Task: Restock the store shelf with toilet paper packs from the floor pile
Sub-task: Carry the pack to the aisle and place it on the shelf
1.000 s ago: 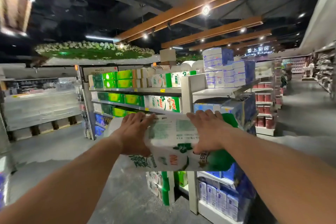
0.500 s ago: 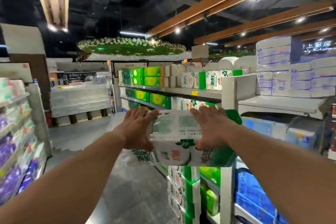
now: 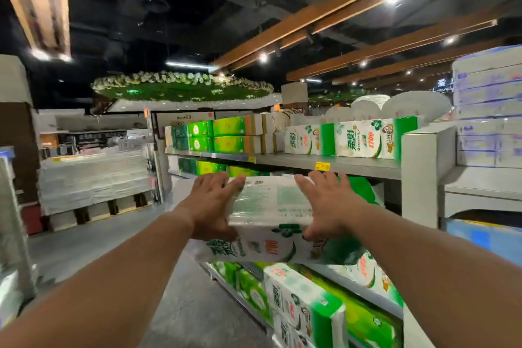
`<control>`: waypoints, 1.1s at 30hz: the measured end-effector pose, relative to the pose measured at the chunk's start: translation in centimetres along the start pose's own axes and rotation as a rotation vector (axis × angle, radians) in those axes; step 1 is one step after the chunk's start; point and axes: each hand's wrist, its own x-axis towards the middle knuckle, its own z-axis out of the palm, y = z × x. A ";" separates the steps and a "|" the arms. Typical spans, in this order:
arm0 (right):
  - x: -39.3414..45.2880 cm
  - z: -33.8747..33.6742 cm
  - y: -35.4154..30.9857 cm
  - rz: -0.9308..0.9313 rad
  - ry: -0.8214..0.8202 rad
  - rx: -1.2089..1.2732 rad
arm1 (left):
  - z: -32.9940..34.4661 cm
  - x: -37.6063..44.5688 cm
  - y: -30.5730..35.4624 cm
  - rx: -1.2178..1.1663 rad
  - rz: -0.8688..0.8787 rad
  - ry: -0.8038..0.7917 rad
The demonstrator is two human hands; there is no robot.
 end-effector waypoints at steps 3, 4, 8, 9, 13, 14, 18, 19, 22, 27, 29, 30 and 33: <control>5.8 1.4 0.3 0.024 0.036 -0.052 | 3.5 4.6 -3.8 -0.012 0.000 0.050; 7.7 2.1 0.5 0.031 0.061 -0.077 | 4.8 6.2 -5.0 0.000 0.002 0.085; 15.6 4.8 1.9 0.078 0.177 -0.151 | 9.2 13.2 -9.5 0.021 0.022 0.227; 17.8 5.2 2.2 0.088 0.207 -0.174 | 10.1 15.1 -10.7 0.031 0.025 0.260; 26.0 6.5 3.0 0.152 0.291 -0.225 | 12.9 22.6 -15.4 0.044 0.050 0.377; 27.8 6.6 3.1 0.171 0.298 -0.236 | 13.5 24.3 -16.7 0.047 0.062 0.392; 34.8 7.4 4.3 0.221 0.300 -0.297 | 16.5 31.5 -21.0 0.017 0.100 0.448; 36.6 7.5 4.6 0.238 0.298 -0.313 | 17.4 33.3 -21.9 -0.004 0.113 0.462; 41.4 8.5 5.0 0.301 0.282 -0.362 | 20.4 39.1 -24.9 -0.043 0.157 0.516; 48.2 10.2 5.6 0.421 0.240 -0.398 | 23.8 47.6 -28.9 -0.074 0.247 0.532; 50.9 10.8 6.0 0.459 0.241 -0.432 | 25.1 50.8 -29.9 -0.095 0.257 0.516; 52.1 11.0 6.3 0.473 0.239 -0.451 | 25.7 52.2 -30.3 -0.106 0.261 0.499; 55.8 12.3 7.7 0.497 0.246 -0.465 | 27.6 56.4 -31.5 -0.123 0.280 0.501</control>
